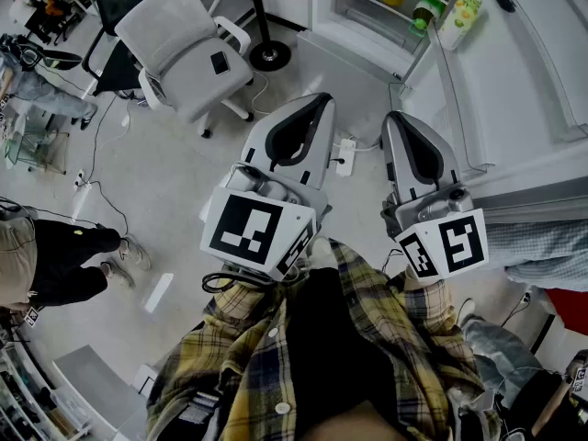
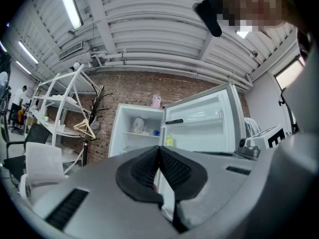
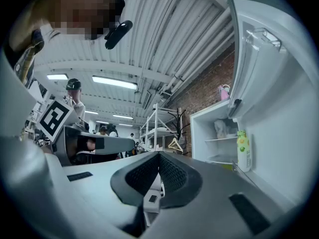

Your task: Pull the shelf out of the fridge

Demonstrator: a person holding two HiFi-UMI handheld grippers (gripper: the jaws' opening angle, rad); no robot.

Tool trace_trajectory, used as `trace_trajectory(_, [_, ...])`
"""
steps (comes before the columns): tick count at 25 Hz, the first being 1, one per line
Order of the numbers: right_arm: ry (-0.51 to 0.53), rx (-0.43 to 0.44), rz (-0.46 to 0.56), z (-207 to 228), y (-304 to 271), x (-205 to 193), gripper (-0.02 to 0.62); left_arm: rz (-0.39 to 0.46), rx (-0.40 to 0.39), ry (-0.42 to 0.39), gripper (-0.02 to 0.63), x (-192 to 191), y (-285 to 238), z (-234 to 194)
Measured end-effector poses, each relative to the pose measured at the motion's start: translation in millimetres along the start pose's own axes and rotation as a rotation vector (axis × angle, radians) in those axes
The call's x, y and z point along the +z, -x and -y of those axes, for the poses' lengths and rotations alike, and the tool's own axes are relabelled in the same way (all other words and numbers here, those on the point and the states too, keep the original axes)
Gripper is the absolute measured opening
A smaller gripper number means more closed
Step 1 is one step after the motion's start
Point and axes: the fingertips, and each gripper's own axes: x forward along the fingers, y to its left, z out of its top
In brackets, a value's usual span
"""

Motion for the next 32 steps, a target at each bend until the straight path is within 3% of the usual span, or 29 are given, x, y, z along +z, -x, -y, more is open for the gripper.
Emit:
trace_trajectory(19, [-0.042, 0.038, -0.006, -4.3, 10.9, -9.2, 0.017, 0.019, 0.09, 0.032, 0.003, -3.5, 17.8, -7.0])
trace_trajectory(26, [-0.05, 0.05, -0.024, -7.7, -21.2, -22.4, 0.017, 0.014, 0.117, 0.044, 0.003, -8.4, 11.3, -43.7])
trace_trajectory(32, [-0.051, 0.024, -0.022, -5.5, -72.9, -22.2, 0.017, 0.007, 0.094, 0.044, 0.003, -0.4, -8.4, -91.8])
